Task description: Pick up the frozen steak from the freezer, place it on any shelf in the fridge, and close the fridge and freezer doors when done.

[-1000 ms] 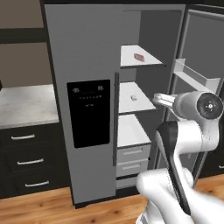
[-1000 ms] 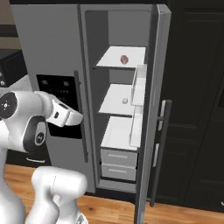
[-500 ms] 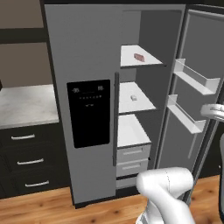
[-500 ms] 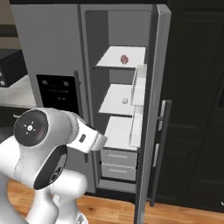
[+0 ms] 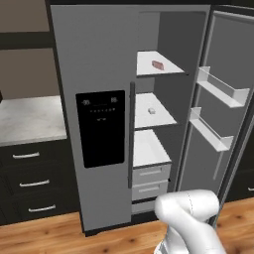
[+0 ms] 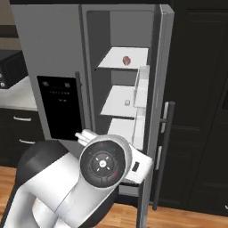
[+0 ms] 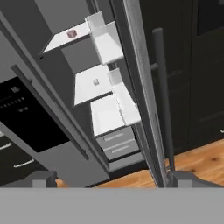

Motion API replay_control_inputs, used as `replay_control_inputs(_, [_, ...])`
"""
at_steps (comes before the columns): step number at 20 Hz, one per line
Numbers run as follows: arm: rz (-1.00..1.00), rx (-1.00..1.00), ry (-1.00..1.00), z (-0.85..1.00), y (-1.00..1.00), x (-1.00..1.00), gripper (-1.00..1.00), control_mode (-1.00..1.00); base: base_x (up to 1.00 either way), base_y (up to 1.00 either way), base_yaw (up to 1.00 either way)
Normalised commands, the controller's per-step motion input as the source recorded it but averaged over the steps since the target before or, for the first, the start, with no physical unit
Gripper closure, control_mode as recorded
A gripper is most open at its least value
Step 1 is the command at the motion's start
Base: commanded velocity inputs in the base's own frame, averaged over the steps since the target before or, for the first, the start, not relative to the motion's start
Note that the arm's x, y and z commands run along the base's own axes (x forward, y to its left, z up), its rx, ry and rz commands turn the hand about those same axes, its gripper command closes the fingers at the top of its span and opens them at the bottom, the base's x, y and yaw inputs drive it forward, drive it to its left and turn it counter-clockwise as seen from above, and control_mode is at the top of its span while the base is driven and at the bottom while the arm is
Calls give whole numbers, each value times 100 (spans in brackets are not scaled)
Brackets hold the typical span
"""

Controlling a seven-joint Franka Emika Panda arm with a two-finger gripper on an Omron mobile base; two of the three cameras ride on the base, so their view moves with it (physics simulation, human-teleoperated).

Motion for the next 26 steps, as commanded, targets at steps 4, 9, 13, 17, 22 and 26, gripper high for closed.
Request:
replay_control_inputs(4, [8,8,0,-29,-48,30,-100,-100,0,0,0])
replay_control_inputs(9, [5,13,0,-37,-22,36,-100,-100,0,0,0])
replay_control_inputs(13, [1,13,0,-21,-23,53,-100,-100,0,0,0])
replay_control_inputs(17, [3,8,0,-26,-31,64,-100,-100,0,0,0])
replay_control_inputs(22, [4,9,0,-28,-44,57,-100,-100,0,0,0])
replay_control_inputs(26, [7,13,0,-23,-64,40,-100,-100,0,0,0])
